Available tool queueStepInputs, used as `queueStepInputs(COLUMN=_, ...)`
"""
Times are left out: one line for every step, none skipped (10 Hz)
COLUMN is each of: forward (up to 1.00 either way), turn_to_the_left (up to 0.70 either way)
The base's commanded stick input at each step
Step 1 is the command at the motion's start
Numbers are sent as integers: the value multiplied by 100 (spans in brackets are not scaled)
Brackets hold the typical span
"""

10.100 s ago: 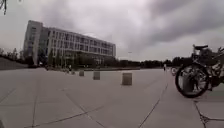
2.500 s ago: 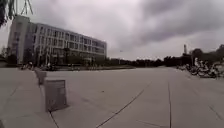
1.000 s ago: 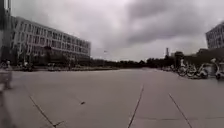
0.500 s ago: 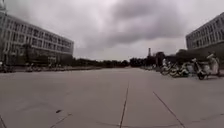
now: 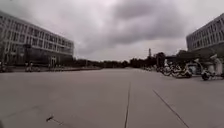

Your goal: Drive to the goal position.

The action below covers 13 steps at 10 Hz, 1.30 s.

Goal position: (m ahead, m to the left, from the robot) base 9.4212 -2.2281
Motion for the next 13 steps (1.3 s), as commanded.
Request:
queueStepInputs(forward=50, turn_to_the_left=0)
queueStepInputs(forward=50, turn_to_the_left=0)
queueStepInputs(forward=50, turn_to_the_left=0)
queueStepInputs(forward=50, turn_to_the_left=0)
queueStepInputs(forward=50, turn_to_the_left=0)
queueStepInputs(forward=50, turn_to_the_left=0)
queueStepInputs(forward=50, turn_to_the_left=0)
queueStepInputs(forward=50, turn_to_the_left=0)
queueStepInputs(forward=50, turn_to_the_left=0)
queueStepInputs(forward=50, turn_to_the_left=0)
queueStepInputs(forward=50, turn_to_the_left=0)
queueStepInputs(forward=50, turn_to_the_left=0)
queueStepInputs(forward=50, turn_to_the_left=0)
